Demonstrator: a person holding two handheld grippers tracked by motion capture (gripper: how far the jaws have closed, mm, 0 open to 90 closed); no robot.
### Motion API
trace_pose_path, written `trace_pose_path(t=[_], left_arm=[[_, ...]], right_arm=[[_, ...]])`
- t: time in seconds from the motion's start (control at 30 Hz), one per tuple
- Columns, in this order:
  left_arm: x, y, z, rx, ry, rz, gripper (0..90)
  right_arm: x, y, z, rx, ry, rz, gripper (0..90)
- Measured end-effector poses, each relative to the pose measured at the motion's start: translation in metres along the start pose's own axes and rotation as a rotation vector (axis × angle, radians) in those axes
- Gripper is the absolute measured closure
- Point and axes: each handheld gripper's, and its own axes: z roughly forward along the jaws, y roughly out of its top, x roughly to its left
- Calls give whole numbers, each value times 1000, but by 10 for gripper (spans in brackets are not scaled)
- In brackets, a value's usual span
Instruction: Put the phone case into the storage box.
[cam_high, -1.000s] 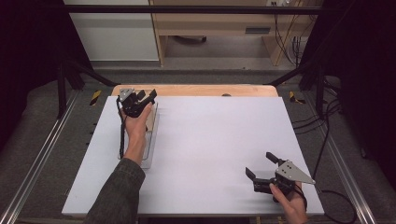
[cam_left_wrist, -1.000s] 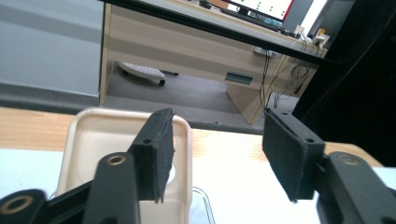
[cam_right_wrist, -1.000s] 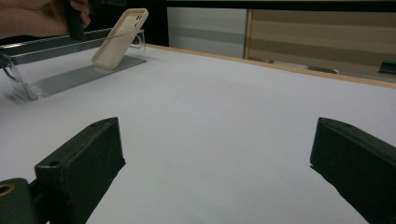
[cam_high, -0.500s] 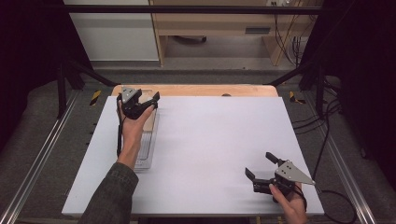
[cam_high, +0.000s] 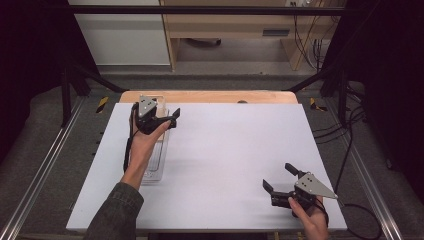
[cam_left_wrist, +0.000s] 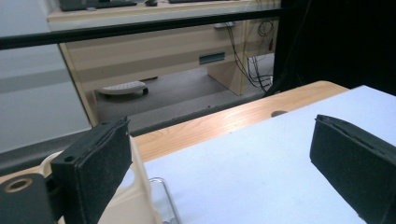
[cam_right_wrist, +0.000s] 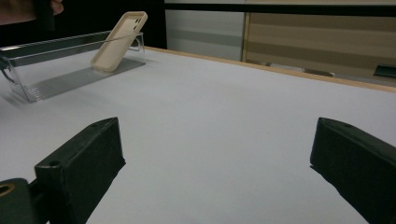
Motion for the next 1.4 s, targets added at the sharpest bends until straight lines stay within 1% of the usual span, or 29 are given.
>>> trace_pose_path(t=[0.03,0.1,0.17,0.23,0.27,0.3,0.33,0.4,0.47,0.53,0.57,0.6,0.63,0.7,0.8,0.87,0.97,1.03,1.13,1.27,1.4], left_arm=[[-2,1,-1,6,-6,12,52],[-6,2,-3,13,-27,10,51],[-10,4,-4,19,-43,24,52],[-14,4,-5,40,-54,65,52],[-17,4,-5,50,-52,94,52],[-19,4,-6,57,-53,111,53],[-20,4,-7,53,-58,128,53],[-24,4,-8,61,-78,142,52],[-28,7,-9,73,-100,168,50],[-30,12,-12,72,-120,178,49],[-31,14,-13,73,-127,184,47],[-32,15,-15,84,-136,193,45],[-32,16,-16,81,-134,205,45],[-32,17,-17,82,-135,199,47],[-35,16,-22,80,-138,212,47],[-39,15,-26,78,-148,217,47],[-45,15,-33,77,-156,248,47],[-49,14,-37,81,-164,253,45],[-55,14,-44,91,-173,289,44],[-61,13,-54,90,-189,299,44],[-66,9,-63,85,-202,293,43]], right_arm=[[0,0,0,-3,-2,-1,26],[-1,0,-1,-6,-2,7,22],[-1,0,0,-6,-1,10,21],[0,0,1,-4,3,7,21],[1,0,1,-3,3,3,21],[1,0,0,-2,2,1,21],[2,1,0,-5,1,1,21],[1,0,0,-7,3,0,20],[1,0,0,-8,7,5,20],[0,-1,1,-8,9,26,20],[0,-1,1,-8,9,26,22],[0,-1,1,-2,8,14,26],[1,0,1,3,12,-3,26],[3,0,0,8,15,-21,24],[3,0,1,24,4,-51,26],[3,0,1,26,0,-62,26],[4,0,1,23,-2,-58,26],[4,0,1,21,-1,-58,26],[5,1,1,18,1,-57,25],[5,1,0,18,2,-59,24],[5,1,0,15,3,-58,24]])
